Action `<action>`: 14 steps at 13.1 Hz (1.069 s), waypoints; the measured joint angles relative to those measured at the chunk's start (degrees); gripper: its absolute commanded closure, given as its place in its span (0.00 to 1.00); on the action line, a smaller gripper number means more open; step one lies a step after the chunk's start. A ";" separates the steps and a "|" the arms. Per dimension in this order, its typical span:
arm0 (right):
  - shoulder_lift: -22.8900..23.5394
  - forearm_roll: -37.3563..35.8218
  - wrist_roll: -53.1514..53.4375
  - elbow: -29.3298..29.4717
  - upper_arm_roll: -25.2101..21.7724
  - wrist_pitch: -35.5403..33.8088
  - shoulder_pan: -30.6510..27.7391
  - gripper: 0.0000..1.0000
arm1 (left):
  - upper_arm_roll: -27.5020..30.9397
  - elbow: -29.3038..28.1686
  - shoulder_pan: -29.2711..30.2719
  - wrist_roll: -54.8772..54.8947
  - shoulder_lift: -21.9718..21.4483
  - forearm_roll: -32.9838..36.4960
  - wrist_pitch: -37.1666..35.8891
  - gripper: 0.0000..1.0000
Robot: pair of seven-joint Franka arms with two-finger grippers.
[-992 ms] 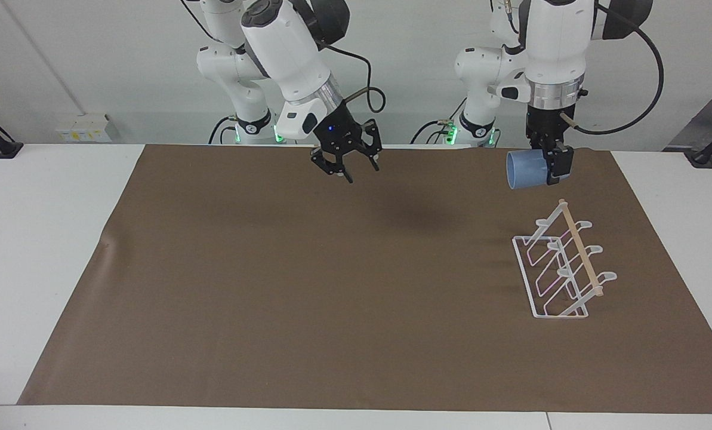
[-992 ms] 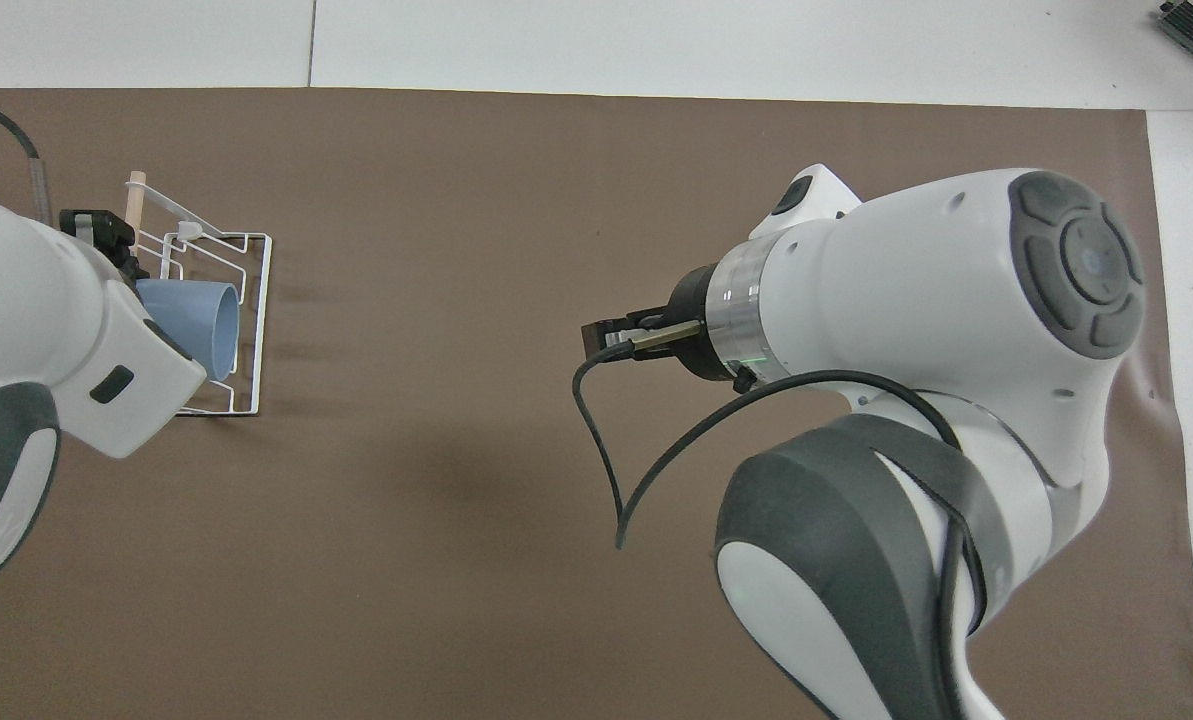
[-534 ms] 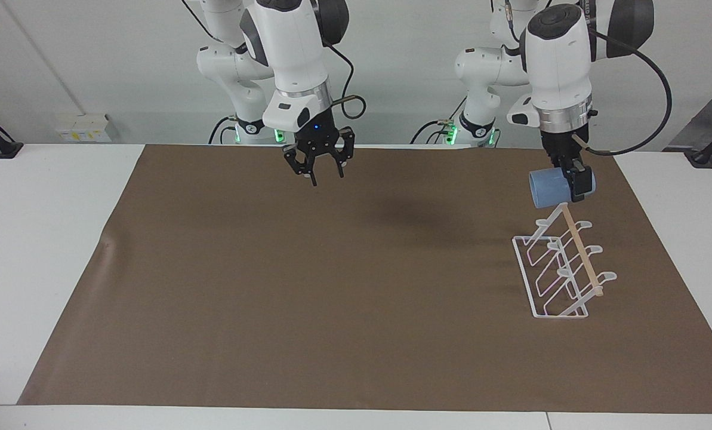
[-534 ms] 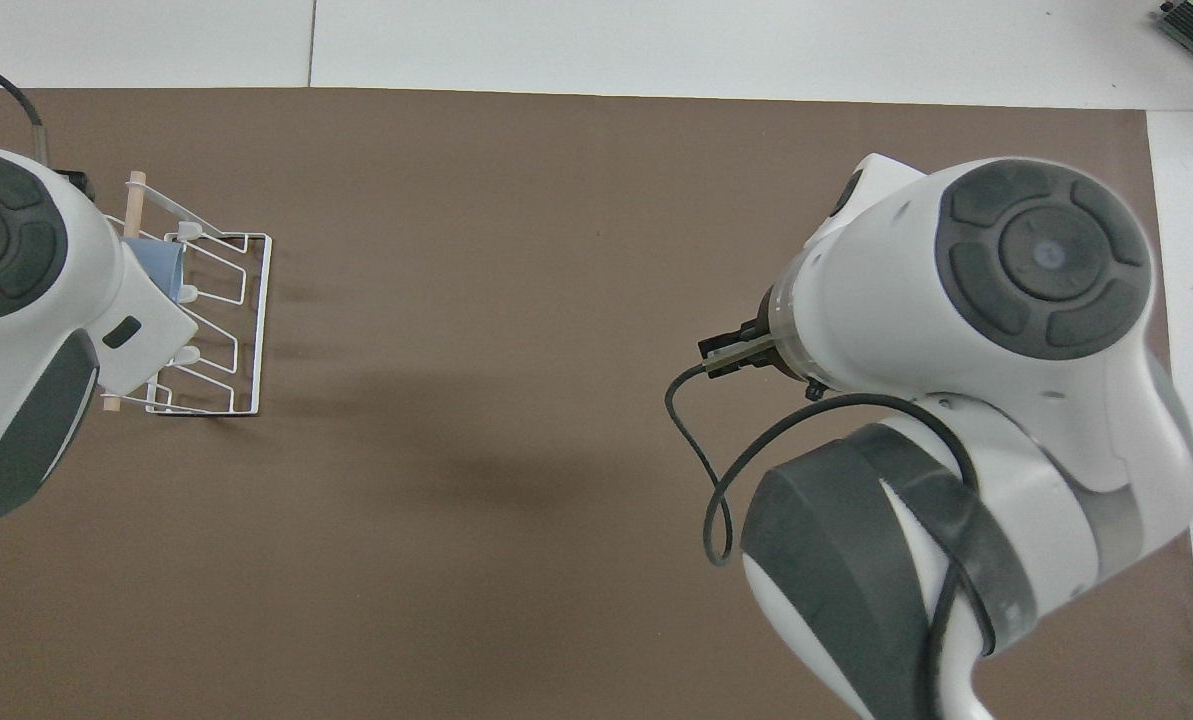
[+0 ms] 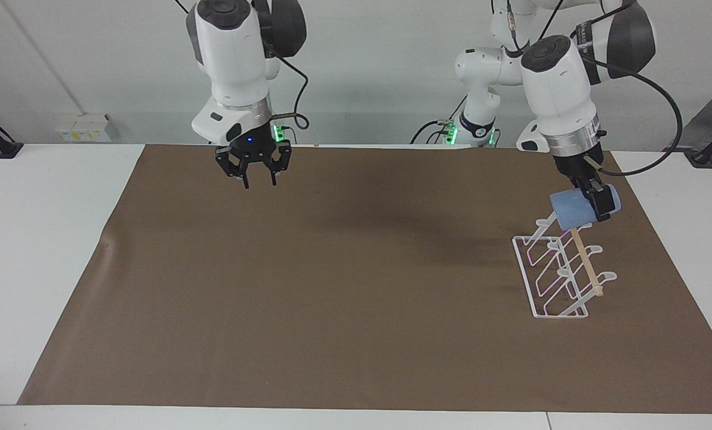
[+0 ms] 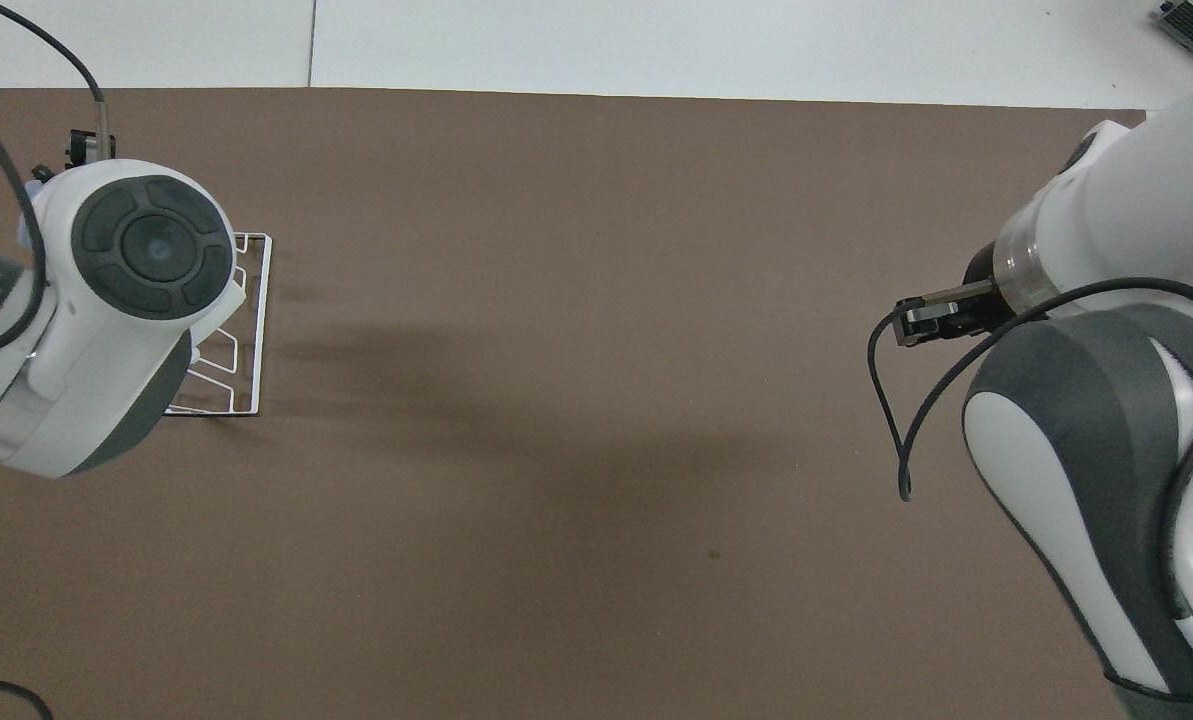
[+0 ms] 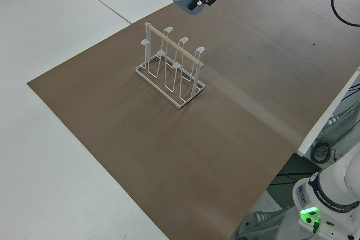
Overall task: Hang cup on cup holder
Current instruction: 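Hang the cup on the rack hook with the left gripper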
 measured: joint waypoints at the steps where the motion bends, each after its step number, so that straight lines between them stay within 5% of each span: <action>1: -0.84 0.00 0.00 -2.29 0.00 0.02 -0.77 0.44 | -0.03 -0.29 -0.41 -1.26 1.17 1.55 0.07 1.00; 6: -8.22 3.91 0.00 -16.46 0.01 3.74 -1.80 0.38 | -0.14 -2.42 -1.76 -9.71 5.19 8.37 -0.89 1.00; 14: -10.41 4.22 0.00 -16.95 0.02 4.18 -2.04 0.31 | 0.65 -2.42 -1.06 -11.72 6.72 11.75 -0.79 1.00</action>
